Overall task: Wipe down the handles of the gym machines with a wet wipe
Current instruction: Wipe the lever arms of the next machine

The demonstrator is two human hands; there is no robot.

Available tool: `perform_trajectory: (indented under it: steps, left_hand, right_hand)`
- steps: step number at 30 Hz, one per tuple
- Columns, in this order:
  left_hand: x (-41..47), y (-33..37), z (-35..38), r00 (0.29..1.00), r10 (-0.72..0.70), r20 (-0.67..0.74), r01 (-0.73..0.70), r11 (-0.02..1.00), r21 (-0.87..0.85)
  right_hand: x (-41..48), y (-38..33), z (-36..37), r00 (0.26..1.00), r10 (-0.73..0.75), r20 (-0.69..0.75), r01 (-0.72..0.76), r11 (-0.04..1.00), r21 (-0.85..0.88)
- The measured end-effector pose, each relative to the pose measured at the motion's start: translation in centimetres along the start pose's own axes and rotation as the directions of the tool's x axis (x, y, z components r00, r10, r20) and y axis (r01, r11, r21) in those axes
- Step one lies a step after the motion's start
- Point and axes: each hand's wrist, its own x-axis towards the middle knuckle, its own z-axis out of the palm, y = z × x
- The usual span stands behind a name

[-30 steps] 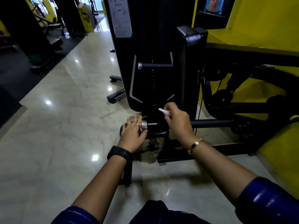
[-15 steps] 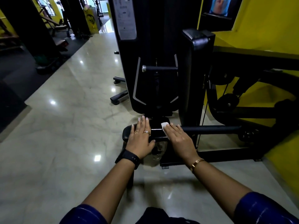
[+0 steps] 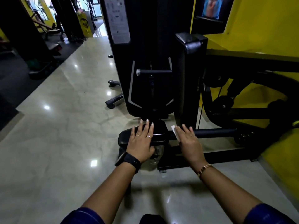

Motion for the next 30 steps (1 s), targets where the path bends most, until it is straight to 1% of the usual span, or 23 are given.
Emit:
perform_trajectory:
  steps: [1,3,5,7,11,12,14,16,17,18,22,24,26,27,28,30]
  left_hand:
    - [0.3,0.2,-0.1,1.000,0.009,0.004,-0.009,1.000,0.021]
    - [0.9,0.6,-0.2,0.999,0.031,0.010,-0.031,0.998,0.060]
    - [1.3,0.8,-0.1,0.999,0.037,0.019,-0.038,0.997,0.072]
    - [1.2,0.8,0.3,0.999,0.041,0.017,-0.042,0.998,0.054]
    - [0.9,0.8,1.0,0.998,0.052,-0.021,-0.051,0.998,0.039]
    - [0.9,0.8,1.1,0.998,0.050,-0.024,-0.049,0.998,0.039]
    - [1.0,0.9,1.3,0.999,0.043,-0.031,-0.042,0.998,0.040]
    - [1.0,0.9,1.4,0.999,0.039,-0.035,-0.038,0.999,0.040]
    - [1.0,1.0,1.4,0.999,0.037,-0.036,-0.035,0.999,0.042]
    - [0.9,1.0,1.5,0.999,0.033,-0.034,-0.031,0.999,0.044]
    - [0.9,1.0,1.6,0.999,0.019,-0.026,-0.017,0.998,0.057]
    - [0.9,1.0,1.5,1.000,0.018,-0.025,-0.017,0.999,0.048]
    - [0.9,1.0,1.5,0.999,0.028,-0.021,-0.027,0.999,0.047]
    - [0.9,1.0,1.6,0.999,0.030,-0.020,-0.029,0.998,0.047]
    - [0.9,0.9,1.6,0.999,0.031,-0.020,-0.030,0.998,0.046]
    - [0.9,0.9,1.6,0.999,0.033,-0.023,-0.032,0.999,0.036]
  right_hand:
    - [0.7,-0.5,0.1,0.999,0.043,0.001,-0.043,0.999,-0.003]
    - [1.8,-2.2,0.6,0.999,0.051,-0.016,-0.051,0.999,0.013]
    - [2.2,-4.2,1.2,1.000,0.011,-0.020,-0.009,0.998,0.062]
    - [1.3,-4.9,1.5,0.999,-0.034,0.006,0.033,0.994,0.101]
    - [-1.0,-1.1,0.6,0.986,-0.165,-0.016,0.165,0.983,0.076]
    - [-1.3,0.0,0.3,0.987,-0.158,-0.012,0.159,0.985,0.060]
    - [-1.4,1.5,0.1,0.998,-0.062,0.009,0.062,0.997,0.043]
    - [-0.8,1.2,0.5,0.998,0.055,0.024,-0.057,0.994,0.089]
    - [-0.5,0.4,0.7,0.997,0.077,0.021,-0.079,0.988,0.132]
    - [-0.2,-0.7,1.0,0.998,0.059,0.016,-0.060,0.985,0.162]
    - [-1.2,-3.8,2.0,0.991,-0.136,0.018,0.130,0.974,0.184]
    - [-2.1,-2.7,2.1,0.977,-0.210,0.020,0.203,0.961,0.186]
    - [-2.9,-0.5,1.8,0.965,-0.259,0.031,0.252,0.957,0.143]
    - [-3.2,0.7,1.5,0.968,-0.251,0.028,0.245,0.961,0.127]
    - [-3.5,1.7,1.3,0.978,-0.209,0.016,0.206,0.972,0.115]
    - [-3.7,2.6,1.1,0.997,-0.073,-0.011,0.073,0.991,0.111]
